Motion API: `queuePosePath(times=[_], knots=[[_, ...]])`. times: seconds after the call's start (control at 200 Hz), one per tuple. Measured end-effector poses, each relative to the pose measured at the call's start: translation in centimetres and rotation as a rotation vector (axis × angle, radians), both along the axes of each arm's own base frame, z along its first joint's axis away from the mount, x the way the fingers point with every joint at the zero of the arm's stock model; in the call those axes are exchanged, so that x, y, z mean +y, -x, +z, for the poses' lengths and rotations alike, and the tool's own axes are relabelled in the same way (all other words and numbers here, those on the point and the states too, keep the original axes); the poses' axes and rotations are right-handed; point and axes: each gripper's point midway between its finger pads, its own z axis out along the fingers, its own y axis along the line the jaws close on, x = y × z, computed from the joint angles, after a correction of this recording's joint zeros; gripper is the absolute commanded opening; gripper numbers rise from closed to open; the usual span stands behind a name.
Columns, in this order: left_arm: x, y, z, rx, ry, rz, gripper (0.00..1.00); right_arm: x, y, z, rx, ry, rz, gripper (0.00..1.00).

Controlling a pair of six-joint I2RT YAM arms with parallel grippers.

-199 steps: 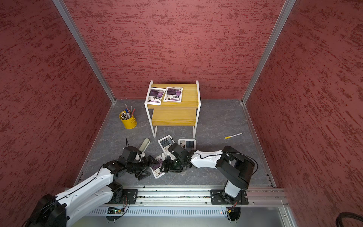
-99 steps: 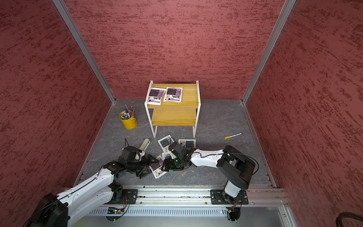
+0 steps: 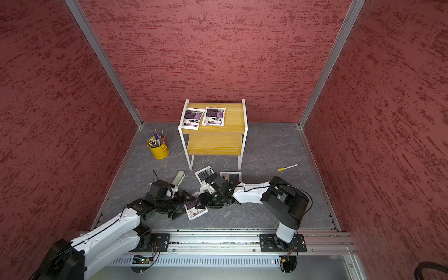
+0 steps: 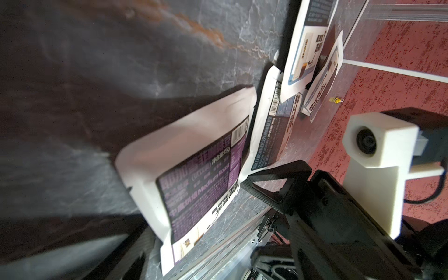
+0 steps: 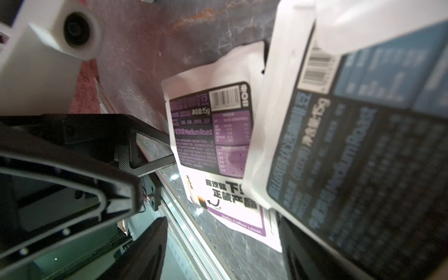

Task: Place the bagged coffee beans on the shelf by color
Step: Pick up the bagged coffee beans at the center of the board.

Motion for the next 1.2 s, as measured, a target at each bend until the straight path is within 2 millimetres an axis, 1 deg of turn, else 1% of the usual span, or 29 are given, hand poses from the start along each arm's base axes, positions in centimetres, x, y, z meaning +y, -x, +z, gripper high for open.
queuePosePath(times=[0.1, 0.185, 0.281, 0.346, 0.416, 0.506, 0.551, 0.646, 0.701, 0.857, 0.927, 1.032, 1.092, 1.202], knots=[[0.0, 0.0, -0.2, -0.007, 0.003, 0.001, 0.83, 0.2, 0.5, 0.1, 0.035, -0.038, -0.004, 0.76], [0.0, 0.0, -0.2, -0.015, 0.007, 0.002, 0.78, 0.2, 0.7, 0.2, 0.051, -0.053, -0.008, 0.76], [0.1, 0.1, -0.4, -0.016, 0.005, 0.005, 0.70, 0.2, 1.0, 0.2, 0.068, -0.067, -0.012, 0.76], [0.2, 0.1, -0.6, -0.015, 0.001, 0.006, 0.67, 0.3, 1.1, 0.2, 0.075, -0.075, -0.016, 0.77], [0.3, 0.2, -0.7, -0.011, -0.003, 0.011, 0.57, 0.4, 1.1, 0.2, 0.082, -0.083, -0.018, 0.76], [0.5, 0.4, -1.0, -0.005, -0.012, 0.009, 0.56, 0.5, 1.2, 0.3, 0.089, -0.088, -0.015, 0.77], [0.5, 0.5, -1.0, -0.006, -0.012, 0.010, 0.50, 0.5, 1.2, 0.3, 0.091, -0.090, -0.015, 0.76], [0.7, 0.6, -1.3, 0.000, -0.017, 0.011, 0.44, 0.6, 1.3, 0.3, 0.095, -0.094, -0.013, 0.76], [0.7, 0.7, -1.4, 0.002, -0.020, 0.009, 0.41, 0.6, 1.3, 0.3, 0.097, -0.096, -0.014, 0.76], [0.8, 0.7, -1.5, 0.009, -0.018, 0.016, 0.28, 0.6, 1.3, 0.3, 0.098, -0.099, -0.015, 0.76], [0.8, 0.7, -1.5, 0.010, -0.017, 0.018, 0.26, 0.6, 1.3, 0.3, 0.098, -0.099, -0.015, 0.76], [0.7, 0.7, -1.5, 0.013, -0.015, 0.016, 0.18, 0.6, 1.3, 0.3, 0.098, -0.100, -0.015, 0.76], [0.7, 0.7, -1.6, 0.015, -0.015, 0.017, 0.17, 0.6, 1.3, 0.3, 0.098, -0.100, -0.015, 0.76], [0.6, 0.6, -1.5, 0.010, -0.011, 0.016, 0.12, 0.6, 1.3, 0.3, 0.097, -0.099, -0.015, 0.76]])
